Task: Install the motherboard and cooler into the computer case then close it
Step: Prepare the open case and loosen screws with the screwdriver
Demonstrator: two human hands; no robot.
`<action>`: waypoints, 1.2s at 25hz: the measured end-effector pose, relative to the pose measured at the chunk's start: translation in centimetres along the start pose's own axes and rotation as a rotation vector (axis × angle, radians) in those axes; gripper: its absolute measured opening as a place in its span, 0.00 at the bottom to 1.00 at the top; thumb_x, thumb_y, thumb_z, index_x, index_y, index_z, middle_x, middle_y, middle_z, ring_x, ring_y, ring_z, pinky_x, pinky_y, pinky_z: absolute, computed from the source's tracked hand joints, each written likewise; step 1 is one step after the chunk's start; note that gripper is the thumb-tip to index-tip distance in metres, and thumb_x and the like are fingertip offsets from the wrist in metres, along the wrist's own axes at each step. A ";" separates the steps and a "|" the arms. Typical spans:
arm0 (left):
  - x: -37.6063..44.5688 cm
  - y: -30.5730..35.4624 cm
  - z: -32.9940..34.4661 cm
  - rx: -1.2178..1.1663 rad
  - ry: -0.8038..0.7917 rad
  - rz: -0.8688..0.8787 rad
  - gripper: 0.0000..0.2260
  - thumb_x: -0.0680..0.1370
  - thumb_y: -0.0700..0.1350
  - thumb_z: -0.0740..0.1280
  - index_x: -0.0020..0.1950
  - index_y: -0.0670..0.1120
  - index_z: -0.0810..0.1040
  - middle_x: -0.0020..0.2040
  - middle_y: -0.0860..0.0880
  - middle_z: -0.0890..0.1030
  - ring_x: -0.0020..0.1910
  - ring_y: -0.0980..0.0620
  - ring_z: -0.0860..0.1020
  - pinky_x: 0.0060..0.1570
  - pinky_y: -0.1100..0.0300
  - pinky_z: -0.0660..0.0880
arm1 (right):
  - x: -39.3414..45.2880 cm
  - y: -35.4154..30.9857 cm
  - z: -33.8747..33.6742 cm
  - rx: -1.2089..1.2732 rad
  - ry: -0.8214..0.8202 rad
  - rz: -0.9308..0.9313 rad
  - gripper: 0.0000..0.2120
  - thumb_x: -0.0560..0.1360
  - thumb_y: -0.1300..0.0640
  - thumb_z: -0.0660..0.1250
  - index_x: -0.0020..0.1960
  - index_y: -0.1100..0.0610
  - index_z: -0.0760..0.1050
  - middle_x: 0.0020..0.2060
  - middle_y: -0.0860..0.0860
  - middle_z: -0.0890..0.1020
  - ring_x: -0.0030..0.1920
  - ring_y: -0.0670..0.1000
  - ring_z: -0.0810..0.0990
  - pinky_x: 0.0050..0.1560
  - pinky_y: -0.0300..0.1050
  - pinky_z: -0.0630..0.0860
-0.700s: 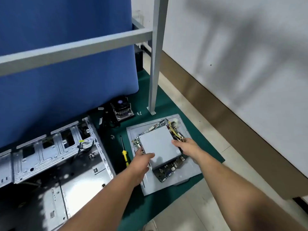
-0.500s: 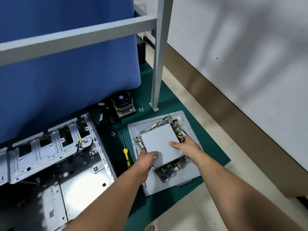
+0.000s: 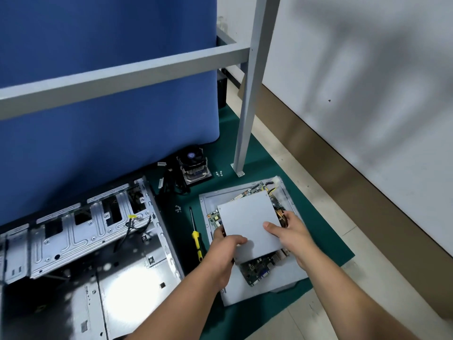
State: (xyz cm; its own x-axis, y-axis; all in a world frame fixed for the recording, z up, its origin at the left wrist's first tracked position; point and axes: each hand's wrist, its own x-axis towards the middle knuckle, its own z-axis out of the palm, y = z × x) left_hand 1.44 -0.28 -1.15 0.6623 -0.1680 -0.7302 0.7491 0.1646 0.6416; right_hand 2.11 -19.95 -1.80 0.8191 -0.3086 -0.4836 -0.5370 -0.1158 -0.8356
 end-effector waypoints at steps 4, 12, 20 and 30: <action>-3.7 1.8 -2.2 0.033 -0.032 0.124 0.25 0.76 0.39 0.71 0.70 0.53 0.67 0.62 0.51 0.80 0.60 0.47 0.79 0.64 0.43 0.77 | -4.2 -1.8 0.7 0.068 0.023 -0.103 0.30 0.73 0.51 0.79 0.69 0.49 0.70 0.58 0.45 0.83 0.55 0.48 0.83 0.60 0.51 0.79; -12.3 6.6 -14.2 0.007 0.028 0.191 0.23 0.72 0.51 0.78 0.53 0.49 0.65 0.60 0.39 0.79 0.54 0.41 0.81 0.47 0.43 0.82 | -13.6 -7.3 9.4 -0.041 -0.089 -0.361 0.21 0.73 0.54 0.79 0.55 0.38 0.71 0.48 0.32 0.82 0.49 0.36 0.82 0.51 0.36 0.78; -18.4 6.7 -28.1 -0.028 0.007 0.225 0.42 0.55 0.51 0.89 0.64 0.58 0.73 0.57 0.40 0.85 0.53 0.34 0.84 0.47 0.30 0.80 | -19.1 -9.4 20.2 -0.127 -0.328 -0.391 0.23 0.72 0.60 0.79 0.62 0.53 0.73 0.56 0.50 0.85 0.58 0.54 0.83 0.64 0.56 0.77; -20.1 2.5 -34.7 0.123 0.172 0.439 0.42 0.60 0.41 0.87 0.66 0.54 0.68 0.62 0.48 0.82 0.58 0.45 0.84 0.58 0.40 0.81 | -21.1 -8.3 28.3 -0.303 -0.389 -0.281 0.19 0.76 0.35 0.68 0.61 0.45 0.76 0.55 0.38 0.82 0.59 0.44 0.80 0.63 0.42 0.75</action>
State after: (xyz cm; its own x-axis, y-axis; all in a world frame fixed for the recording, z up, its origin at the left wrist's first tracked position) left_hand -10.43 37.21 6.99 0.9121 0.0560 -0.4061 0.4025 0.0660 0.9131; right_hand -5.04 14.22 7.98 0.9220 0.1372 -0.3622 -0.2748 -0.4271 -0.8614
